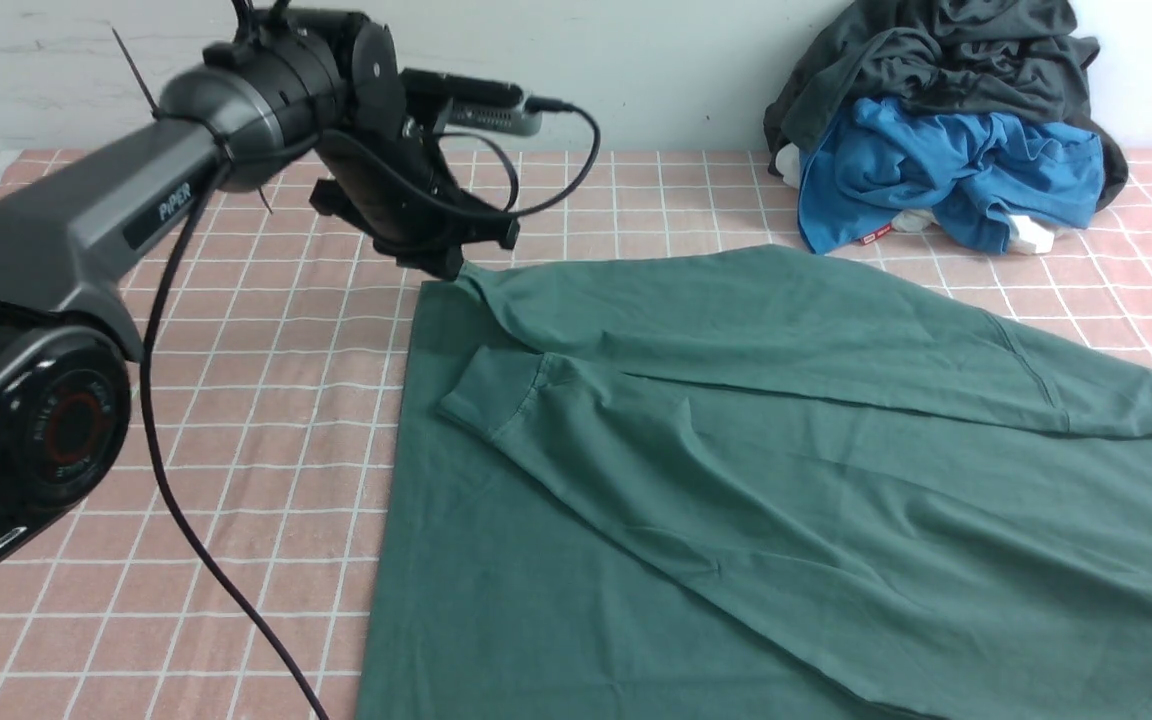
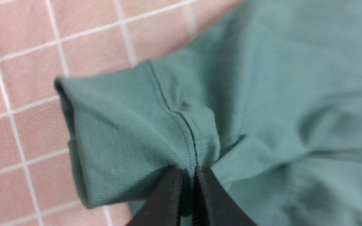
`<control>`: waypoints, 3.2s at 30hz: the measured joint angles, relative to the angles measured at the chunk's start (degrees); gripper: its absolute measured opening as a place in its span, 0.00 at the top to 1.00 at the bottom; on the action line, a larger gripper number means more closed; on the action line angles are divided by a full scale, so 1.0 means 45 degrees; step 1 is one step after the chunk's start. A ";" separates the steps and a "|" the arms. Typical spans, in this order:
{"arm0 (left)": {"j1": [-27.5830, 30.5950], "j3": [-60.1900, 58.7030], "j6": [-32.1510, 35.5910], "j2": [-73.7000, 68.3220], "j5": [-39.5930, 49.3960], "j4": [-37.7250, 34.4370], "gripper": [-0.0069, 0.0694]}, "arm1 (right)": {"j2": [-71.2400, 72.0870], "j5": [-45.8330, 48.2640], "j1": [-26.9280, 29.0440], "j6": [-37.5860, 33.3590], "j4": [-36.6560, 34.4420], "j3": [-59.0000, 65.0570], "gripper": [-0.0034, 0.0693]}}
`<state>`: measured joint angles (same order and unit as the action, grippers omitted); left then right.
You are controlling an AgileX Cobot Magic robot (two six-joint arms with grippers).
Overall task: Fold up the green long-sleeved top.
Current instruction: Use the left arm to drag and drop the cuff onto the cuff closest to the left arm, then use both arms simultaneously to clamp the lower edge of the clothing fabric
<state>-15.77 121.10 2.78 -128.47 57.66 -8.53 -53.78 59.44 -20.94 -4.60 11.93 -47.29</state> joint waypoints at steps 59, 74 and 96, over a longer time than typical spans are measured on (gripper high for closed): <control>-0.8225 -1.6404 0.5877 0.6964 -0.1166 0.2316 0.21 | 0.2971 0.2850 -0.1141 -0.0596 -0.2650 0.0000 0.47; -0.8229 -1.6463 0.4573 0.7053 -0.1892 0.3670 0.31 | 0.2971 0.2850 -0.1141 -0.0484 -0.2435 0.0000 0.47; -0.8214 -1.5427 0.3109 0.6542 -0.1046 0.4089 0.61 | 0.2971 0.2850 -0.1141 -0.0547 -0.2435 0.0000 0.47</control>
<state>-52.73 51.68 16.77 -99.03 52.96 9.87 -40.41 72.26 -26.07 -7.06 0.97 -47.29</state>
